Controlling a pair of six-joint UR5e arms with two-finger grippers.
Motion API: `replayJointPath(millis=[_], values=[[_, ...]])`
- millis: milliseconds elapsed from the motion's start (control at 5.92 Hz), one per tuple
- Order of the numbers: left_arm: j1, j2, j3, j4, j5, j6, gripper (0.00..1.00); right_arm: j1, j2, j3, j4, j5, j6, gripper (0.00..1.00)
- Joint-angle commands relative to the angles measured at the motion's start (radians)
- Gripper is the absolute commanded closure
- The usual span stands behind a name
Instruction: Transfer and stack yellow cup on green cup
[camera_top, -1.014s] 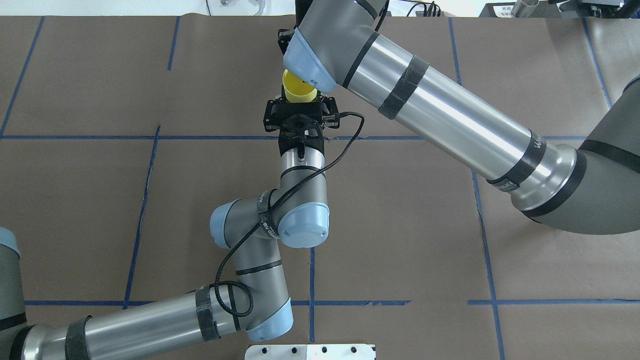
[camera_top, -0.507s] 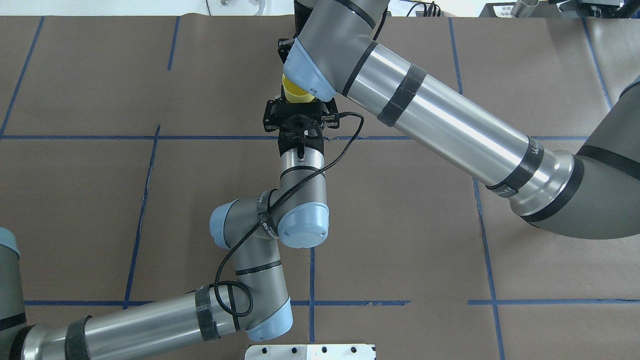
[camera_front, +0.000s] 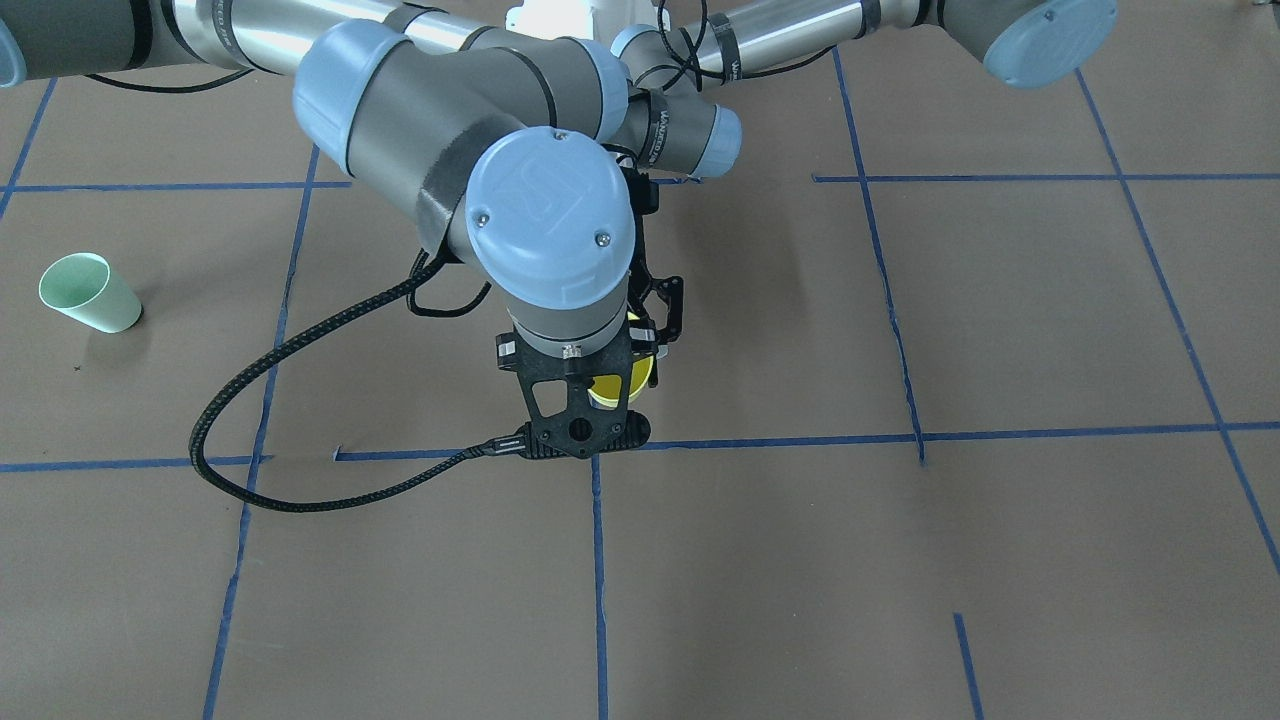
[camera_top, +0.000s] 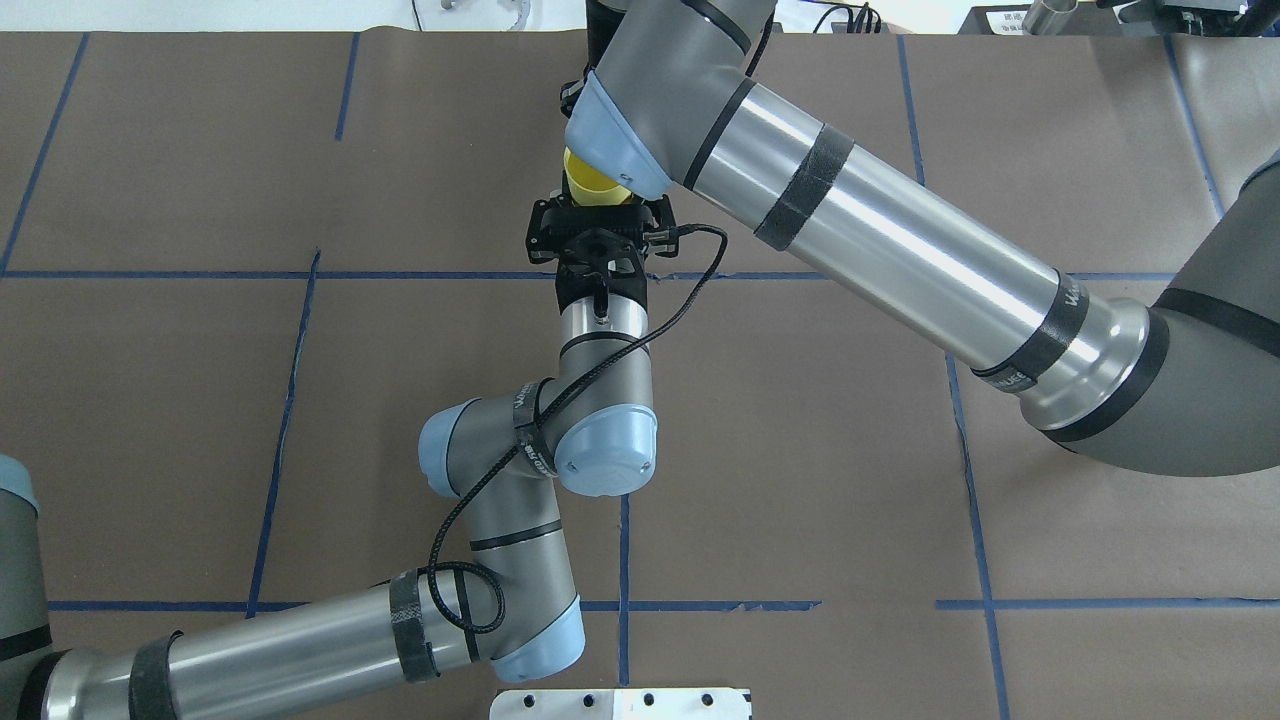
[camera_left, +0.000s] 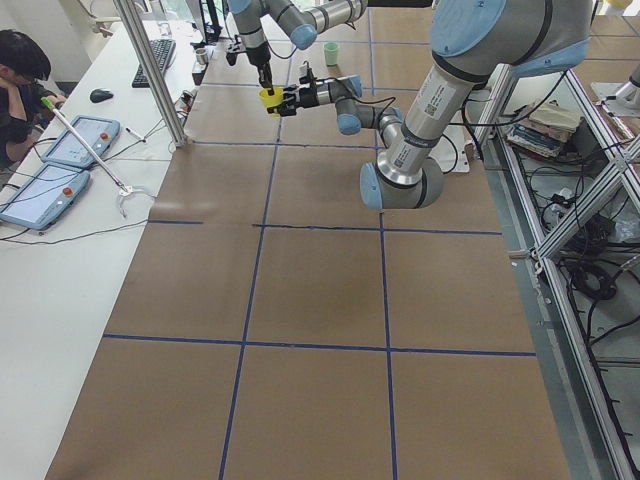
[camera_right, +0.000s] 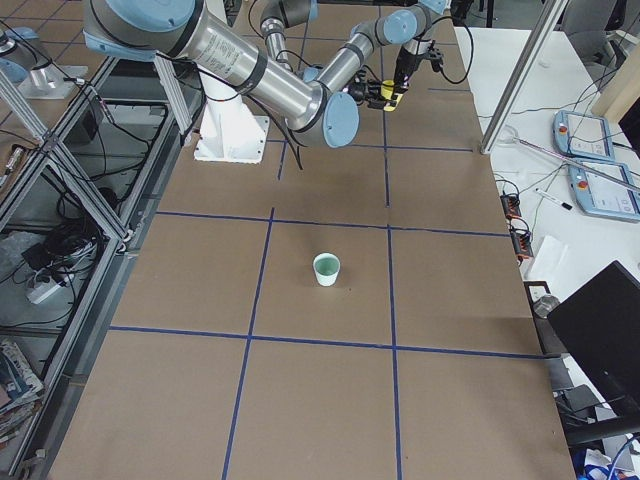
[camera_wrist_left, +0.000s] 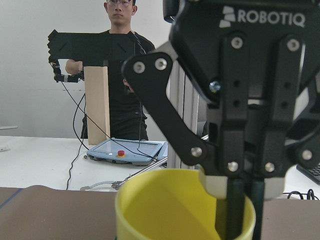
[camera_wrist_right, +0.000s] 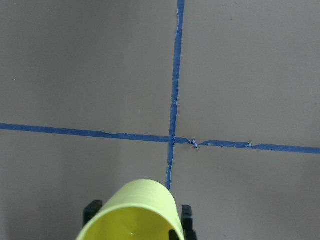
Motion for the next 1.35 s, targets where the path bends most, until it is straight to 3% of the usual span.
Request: replayJointPath(millis=[0,338,507,1014,1182], values=[[0.0,0.002,0.001,0.0,0.0,0.0,0.5,0.004,0.003,0.001,-0.003,0.003,0.003,1.0],[0.0,0.007,0.002,0.003,0.006,0.006,0.0,0.011,0.006,0.001,-0.003,0.023,0.018,1.0],[0.0,0.012,0.001,0.002,0.003,0.005,0.0,0.024,0.008,0.001,-0.003,0.034,0.018,1.0],[0.019,0.051,0.004,0.002,-0.006,0.003,0.0,0.17,0.095,0.001,-0.001,0.175,0.067,1.0],[0.017,0.079,0.001,0.0,-0.014,0.029,0.0,0.185,0.088,0.022,-0.003,0.175,0.1,1.0]])
